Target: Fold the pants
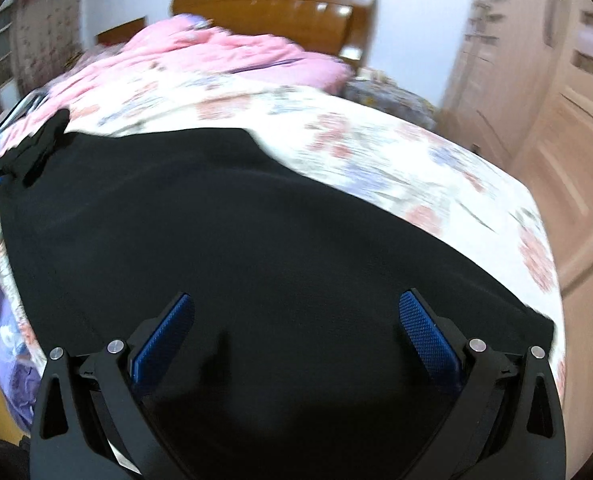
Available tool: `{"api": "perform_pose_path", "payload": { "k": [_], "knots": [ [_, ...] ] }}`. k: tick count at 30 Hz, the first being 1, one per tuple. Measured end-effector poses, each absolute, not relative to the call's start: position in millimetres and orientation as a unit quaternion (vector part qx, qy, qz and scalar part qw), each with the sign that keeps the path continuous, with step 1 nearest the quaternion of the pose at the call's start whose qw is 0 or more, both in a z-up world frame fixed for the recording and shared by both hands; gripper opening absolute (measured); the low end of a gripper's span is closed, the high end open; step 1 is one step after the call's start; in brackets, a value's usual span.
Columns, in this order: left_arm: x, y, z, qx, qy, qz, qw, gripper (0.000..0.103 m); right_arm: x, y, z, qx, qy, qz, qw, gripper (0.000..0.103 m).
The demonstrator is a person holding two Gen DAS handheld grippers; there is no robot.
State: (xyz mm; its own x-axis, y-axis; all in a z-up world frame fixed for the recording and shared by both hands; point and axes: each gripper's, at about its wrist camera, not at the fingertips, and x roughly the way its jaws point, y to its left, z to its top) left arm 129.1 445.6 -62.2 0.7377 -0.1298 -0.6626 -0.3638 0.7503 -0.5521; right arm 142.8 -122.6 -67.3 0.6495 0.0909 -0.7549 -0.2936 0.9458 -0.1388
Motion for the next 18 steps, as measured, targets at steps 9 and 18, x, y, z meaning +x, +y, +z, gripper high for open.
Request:
{"api": "perform_pose_path", "payload": {
  "k": [9,18],
  "knots": [
    [91.5,339.0,-8.3,0.050,0.289,0.125,0.948,0.071,153.7,-24.4,-59.6,-0.218,0.369,0.217,0.877,0.099],
    [169.0,260.7,-72.1,0.354,0.379,0.035,0.854,0.072,185.4,15.0,-103.8,-0.189,0.428,0.273,0.840,0.098]
  ]
}}
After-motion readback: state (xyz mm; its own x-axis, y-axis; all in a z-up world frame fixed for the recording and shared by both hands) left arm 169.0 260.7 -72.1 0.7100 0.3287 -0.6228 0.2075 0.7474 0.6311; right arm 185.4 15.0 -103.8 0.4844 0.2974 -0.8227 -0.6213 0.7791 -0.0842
